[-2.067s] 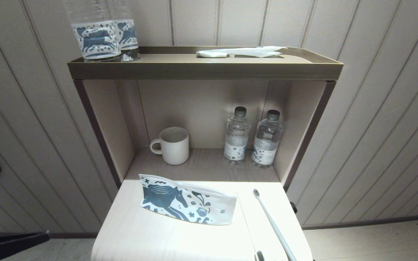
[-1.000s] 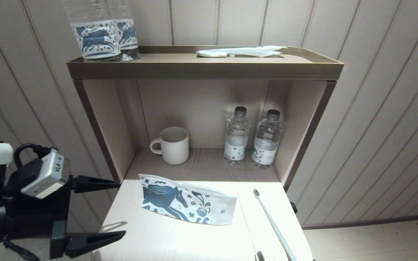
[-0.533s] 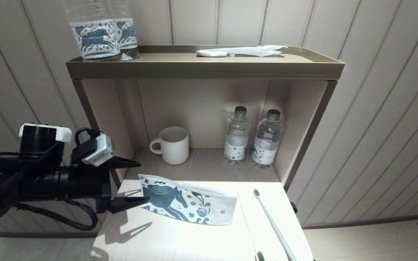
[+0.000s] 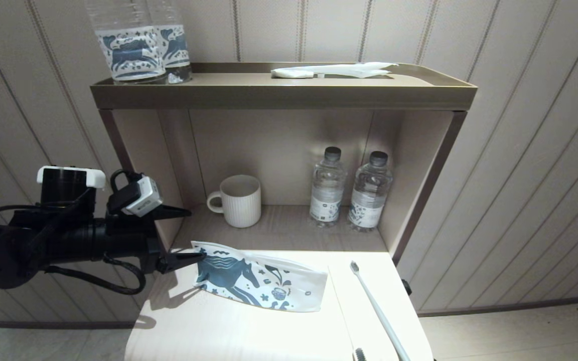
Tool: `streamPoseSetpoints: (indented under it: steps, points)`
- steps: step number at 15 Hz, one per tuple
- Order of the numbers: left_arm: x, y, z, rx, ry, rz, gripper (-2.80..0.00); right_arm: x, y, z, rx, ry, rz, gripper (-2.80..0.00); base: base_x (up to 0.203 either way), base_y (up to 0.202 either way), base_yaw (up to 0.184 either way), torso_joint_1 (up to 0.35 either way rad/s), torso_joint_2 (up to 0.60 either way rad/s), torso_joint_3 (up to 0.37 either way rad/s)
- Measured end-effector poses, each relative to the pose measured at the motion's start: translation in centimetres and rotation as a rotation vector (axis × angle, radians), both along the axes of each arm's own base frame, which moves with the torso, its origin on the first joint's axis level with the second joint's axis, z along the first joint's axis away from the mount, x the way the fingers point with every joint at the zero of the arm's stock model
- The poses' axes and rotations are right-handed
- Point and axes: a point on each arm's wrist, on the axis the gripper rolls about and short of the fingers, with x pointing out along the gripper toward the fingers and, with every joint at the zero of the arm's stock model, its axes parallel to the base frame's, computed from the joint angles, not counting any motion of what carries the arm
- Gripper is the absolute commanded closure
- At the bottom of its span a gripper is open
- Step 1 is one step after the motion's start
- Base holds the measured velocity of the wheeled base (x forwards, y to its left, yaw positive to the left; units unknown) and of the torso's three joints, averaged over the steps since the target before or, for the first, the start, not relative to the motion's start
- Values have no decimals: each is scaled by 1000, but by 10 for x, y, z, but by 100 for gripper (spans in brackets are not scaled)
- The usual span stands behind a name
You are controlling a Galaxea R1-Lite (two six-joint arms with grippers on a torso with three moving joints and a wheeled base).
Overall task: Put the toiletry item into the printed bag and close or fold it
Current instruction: Pick up the storage bag
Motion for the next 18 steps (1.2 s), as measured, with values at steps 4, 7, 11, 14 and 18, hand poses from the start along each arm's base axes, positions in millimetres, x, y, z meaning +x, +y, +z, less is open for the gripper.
streamPoseSetpoints:
  steps: [4, 7, 11, 14, 18]
  points:
    - [3, 0, -8, 2, 26, -11, -280, 0, 0, 0, 0, 0, 0, 0, 0, 0, 0, 0, 0, 0]
    - [2, -6, -17, 10, 36, -66, -280, 0, 0, 0, 0, 0, 0, 0, 0, 0, 0, 0, 0, 0]
    - [-1, -25, -26, 16, 61, -132, -280, 0, 0, 0, 0, 0, 0, 0, 0, 0, 0, 0, 0, 0]
    - [-2, -34, -29, 18, 71, -161, -280, 0, 0, 0, 0, 0, 0, 0, 0, 0, 0, 0, 0, 0]
    - [-2, -37, -32, 21, 78, -167, -280, 0, 0, 0, 0, 0, 0, 0, 0, 0, 0, 0, 0, 0]
